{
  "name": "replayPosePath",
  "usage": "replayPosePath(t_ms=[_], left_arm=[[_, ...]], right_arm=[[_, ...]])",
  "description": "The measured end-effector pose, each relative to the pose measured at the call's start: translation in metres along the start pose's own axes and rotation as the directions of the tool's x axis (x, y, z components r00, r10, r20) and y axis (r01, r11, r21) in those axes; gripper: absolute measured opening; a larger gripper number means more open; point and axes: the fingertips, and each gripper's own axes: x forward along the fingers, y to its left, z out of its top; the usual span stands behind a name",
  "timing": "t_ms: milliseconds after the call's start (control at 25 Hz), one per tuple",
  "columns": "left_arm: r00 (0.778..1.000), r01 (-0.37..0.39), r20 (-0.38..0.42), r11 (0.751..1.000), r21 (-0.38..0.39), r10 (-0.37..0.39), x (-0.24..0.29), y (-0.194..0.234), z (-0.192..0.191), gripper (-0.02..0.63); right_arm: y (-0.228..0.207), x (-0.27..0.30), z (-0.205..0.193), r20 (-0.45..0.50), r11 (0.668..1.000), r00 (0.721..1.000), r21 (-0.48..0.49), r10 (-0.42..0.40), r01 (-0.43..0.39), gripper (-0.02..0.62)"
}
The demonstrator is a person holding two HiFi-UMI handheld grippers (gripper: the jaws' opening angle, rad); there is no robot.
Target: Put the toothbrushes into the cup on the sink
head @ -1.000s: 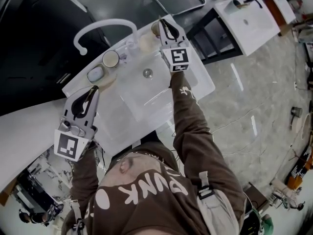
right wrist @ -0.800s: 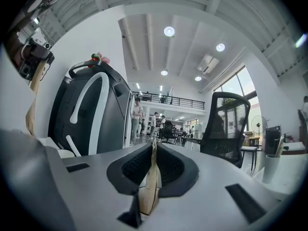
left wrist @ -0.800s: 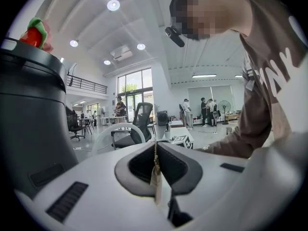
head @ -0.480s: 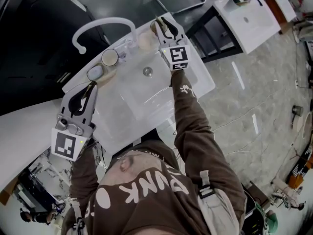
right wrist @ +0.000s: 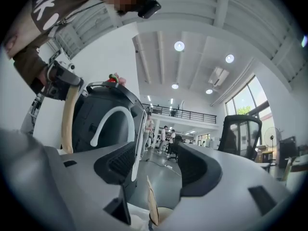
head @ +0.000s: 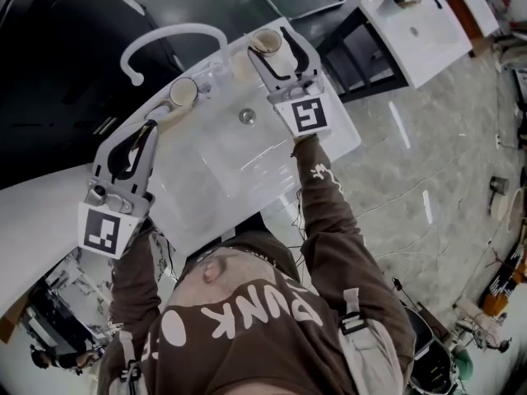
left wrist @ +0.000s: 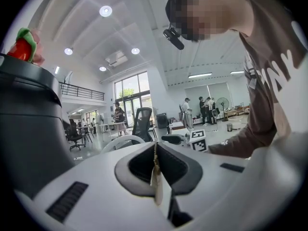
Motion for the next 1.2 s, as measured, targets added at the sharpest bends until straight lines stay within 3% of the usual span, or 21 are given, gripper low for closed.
replayPosePath(t_ms=[280,520,880,1200], left_arm=[[1.000,0.007,-0.016,0.999,0.043,-0.006,0.019,0.013,-0.013,0.006],[0.999,-0.007,-0.032,0.999,0.032,0.008,0.038,0.029,-0.041,0.006],[0.998,-0.033,-0.058,0.999,-0.024,0.031,0.060,0.045,-0.090,0.006],[0.999,-0.038,-0.028,0.998,-0.049,0.037,0.075,0.048,-0.134,0.006]], right_arm=[[0.028,-0.032,0.068,0.083,0.999,0.996,0.019,0.028,-0.029,0.265],[0.056,-0.048,0.091,0.088,0.995,0.991,-0.020,0.098,-0.097,0.256],[0.052,-0.058,0.101,0.066,0.992,0.991,-0.059,0.114,-0.110,0.249],[0.051,-0.062,0.090,0.017,0.989,0.992,-0.076,0.125,-0.123,0.247]])
